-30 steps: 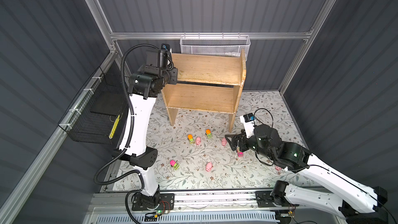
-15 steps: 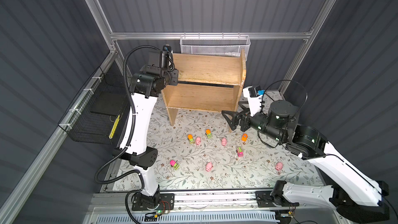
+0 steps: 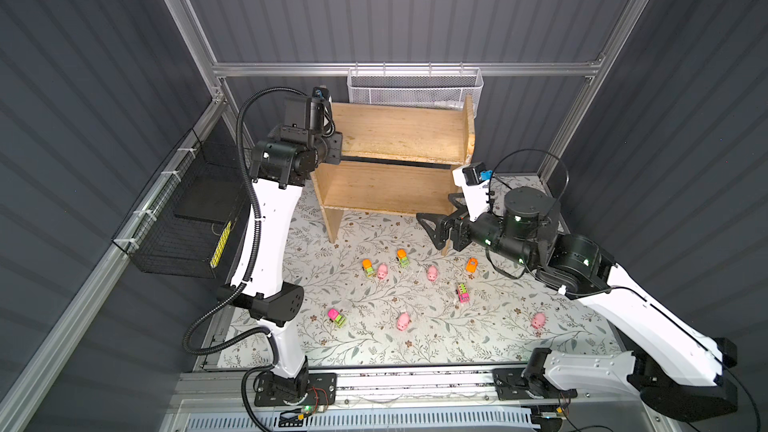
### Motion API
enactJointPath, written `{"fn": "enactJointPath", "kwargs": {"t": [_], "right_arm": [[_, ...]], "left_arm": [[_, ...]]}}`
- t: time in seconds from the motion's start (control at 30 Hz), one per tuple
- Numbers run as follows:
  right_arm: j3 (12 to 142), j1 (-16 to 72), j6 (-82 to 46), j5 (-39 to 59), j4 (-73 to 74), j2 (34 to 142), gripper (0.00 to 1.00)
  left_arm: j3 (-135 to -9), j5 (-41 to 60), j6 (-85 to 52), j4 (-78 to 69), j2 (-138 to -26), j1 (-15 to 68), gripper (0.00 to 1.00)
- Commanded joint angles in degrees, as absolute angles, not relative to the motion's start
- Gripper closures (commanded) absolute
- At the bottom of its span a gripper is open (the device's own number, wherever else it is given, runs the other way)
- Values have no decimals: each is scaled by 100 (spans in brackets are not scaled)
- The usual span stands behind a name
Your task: Place and organize the plastic toys onto the shelf
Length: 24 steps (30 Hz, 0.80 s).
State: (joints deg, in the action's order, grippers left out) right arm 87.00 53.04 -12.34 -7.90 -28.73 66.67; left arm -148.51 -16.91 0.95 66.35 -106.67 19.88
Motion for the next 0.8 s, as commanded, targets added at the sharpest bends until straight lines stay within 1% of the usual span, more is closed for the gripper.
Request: {"fn": "enactJointPath", "kwargs": {"t": [0.0, 0.77], "right_arm": [[8675, 5334, -1151, -794, -2795, 6587, 1], [8728, 5335, -1226, -704, -2786, 6653, 1]], "left_arm": [[-14904, -1737, 202, 6588, -10681, 1949, 46], [-14521, -1927, 289, 6450, -10347, 1881, 44]]}}
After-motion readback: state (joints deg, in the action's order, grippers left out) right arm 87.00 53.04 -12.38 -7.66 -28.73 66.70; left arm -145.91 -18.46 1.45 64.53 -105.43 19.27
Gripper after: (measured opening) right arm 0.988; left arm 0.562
